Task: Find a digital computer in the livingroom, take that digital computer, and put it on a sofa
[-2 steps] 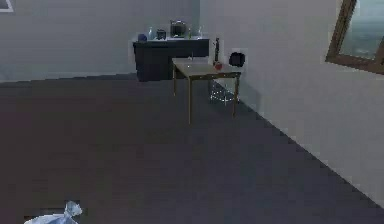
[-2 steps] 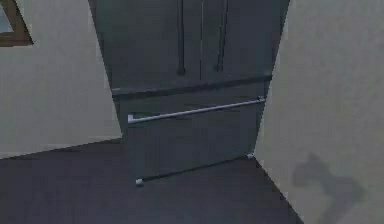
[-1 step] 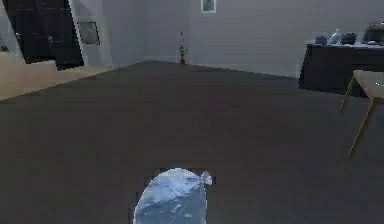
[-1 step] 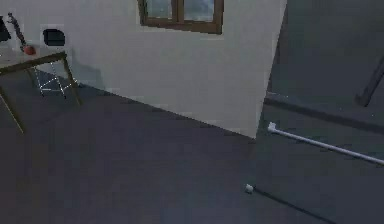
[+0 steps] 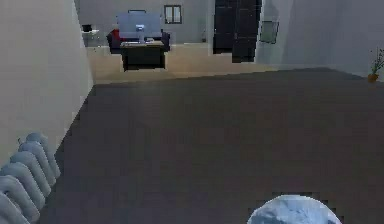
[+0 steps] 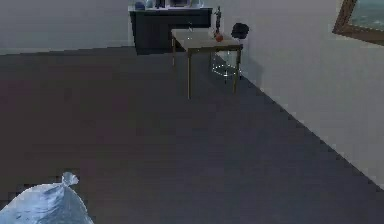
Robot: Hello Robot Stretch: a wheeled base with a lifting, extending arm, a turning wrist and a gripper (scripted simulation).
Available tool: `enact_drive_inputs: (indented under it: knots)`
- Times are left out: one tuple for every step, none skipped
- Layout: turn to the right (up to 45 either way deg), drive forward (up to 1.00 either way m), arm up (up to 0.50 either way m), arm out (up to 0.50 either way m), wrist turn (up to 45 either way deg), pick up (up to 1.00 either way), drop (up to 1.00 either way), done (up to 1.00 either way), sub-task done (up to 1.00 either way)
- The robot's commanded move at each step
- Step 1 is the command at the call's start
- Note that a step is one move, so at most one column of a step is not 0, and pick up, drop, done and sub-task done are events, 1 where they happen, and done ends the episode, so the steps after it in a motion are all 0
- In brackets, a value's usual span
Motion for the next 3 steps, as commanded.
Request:
enact_drive_inputs:
  knots:
    - [-33.0, 0.0, 0.0, 0.0, 0.0, 0.0, 0.0, 0.0, 0.0]
    - [0.0, 0.25, 0.0, 0.0, 0.0, 0.0, 0.0, 0.0, 0.0]
    - [15.0, 0.0, 0.0, 0.0, 0.0, 0.0, 0.0, 0.0, 0.0]
